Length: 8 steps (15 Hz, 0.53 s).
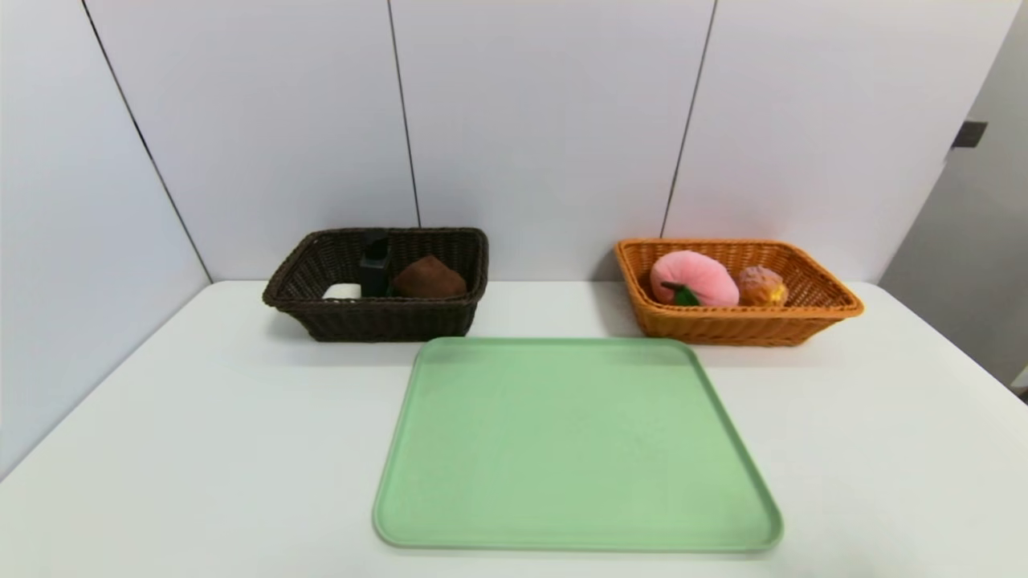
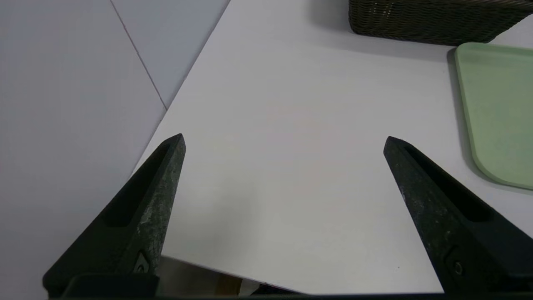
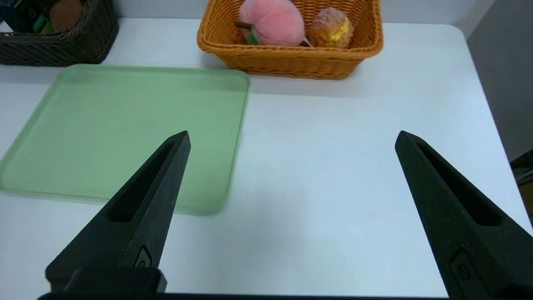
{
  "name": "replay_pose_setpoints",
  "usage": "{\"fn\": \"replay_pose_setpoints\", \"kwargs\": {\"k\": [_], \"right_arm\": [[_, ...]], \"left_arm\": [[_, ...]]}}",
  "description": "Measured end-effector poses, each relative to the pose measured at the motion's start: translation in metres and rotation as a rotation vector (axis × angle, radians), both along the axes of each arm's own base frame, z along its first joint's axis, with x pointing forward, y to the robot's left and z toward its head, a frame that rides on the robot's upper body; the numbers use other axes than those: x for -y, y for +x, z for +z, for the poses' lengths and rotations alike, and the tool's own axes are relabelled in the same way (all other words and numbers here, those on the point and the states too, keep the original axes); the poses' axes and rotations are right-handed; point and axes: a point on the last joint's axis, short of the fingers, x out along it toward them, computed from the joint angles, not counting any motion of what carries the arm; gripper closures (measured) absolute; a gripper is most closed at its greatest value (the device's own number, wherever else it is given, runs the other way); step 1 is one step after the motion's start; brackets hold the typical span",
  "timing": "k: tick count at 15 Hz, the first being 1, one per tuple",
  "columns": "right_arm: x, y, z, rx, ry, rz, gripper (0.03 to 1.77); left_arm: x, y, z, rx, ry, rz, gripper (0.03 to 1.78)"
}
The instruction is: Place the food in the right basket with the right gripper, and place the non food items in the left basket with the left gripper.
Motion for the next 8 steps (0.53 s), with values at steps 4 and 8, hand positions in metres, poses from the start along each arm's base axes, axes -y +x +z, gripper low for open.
{"fn": "replay_pose_setpoints", "kwargs": {"k": [4, 8], "right_arm": [[0.009, -0.053, -0.048, 0.108, 0.005, -0.083, 0.10], [0.008, -0.071, -0.061, 0.238, 0.011, -0.189, 0.10]], "left_arm": [[0.003, -0.017, -0.031, 0.043, 0.014, -0.112, 0.12], [0.004, -0.024, -0.052, 0.073, 0.061, -0.192, 0.12]]}}
